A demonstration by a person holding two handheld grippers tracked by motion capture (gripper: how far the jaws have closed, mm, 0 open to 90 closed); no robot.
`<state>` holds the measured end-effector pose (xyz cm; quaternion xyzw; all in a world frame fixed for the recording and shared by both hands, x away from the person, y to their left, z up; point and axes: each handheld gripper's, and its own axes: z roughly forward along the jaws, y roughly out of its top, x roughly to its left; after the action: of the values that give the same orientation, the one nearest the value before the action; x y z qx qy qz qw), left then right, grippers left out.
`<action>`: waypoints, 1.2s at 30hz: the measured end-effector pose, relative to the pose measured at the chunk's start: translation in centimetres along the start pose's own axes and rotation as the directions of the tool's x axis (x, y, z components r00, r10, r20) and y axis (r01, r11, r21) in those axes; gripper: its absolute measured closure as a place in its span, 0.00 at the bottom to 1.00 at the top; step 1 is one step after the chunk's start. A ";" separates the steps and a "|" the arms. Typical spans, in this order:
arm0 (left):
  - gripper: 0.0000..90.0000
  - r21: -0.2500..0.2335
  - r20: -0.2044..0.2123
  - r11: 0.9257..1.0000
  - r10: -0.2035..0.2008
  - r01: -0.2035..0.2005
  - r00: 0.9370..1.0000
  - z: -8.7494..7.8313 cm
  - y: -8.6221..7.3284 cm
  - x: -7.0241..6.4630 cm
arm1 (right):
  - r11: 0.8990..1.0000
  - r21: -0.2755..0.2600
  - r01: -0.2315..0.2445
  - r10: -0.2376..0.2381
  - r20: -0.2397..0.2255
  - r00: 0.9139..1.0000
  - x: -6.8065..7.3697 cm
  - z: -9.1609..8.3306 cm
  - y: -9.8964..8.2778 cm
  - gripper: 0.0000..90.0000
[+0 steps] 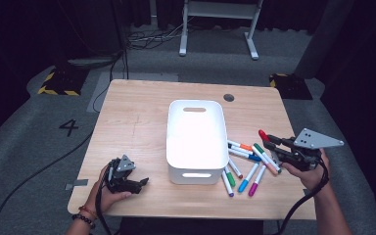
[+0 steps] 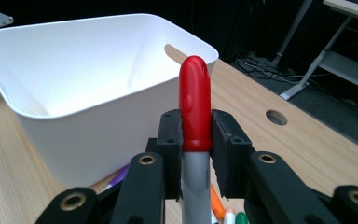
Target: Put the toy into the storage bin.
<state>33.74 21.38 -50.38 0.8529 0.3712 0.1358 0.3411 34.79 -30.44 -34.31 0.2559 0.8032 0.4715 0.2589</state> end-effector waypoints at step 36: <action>0.18 0.000 0.000 1.000 0.000 0.000 1.000 0.0 0.0 0.0 | 0.989 -0.019 0.148 -0.149 -0.165 0.975 4.4 6.1 7.1 0.83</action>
<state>33.73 21.37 -50.38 0.8529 0.3710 0.1359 0.3412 36.69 -20.73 -31.33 0.1540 0.8373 0.4733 0.2265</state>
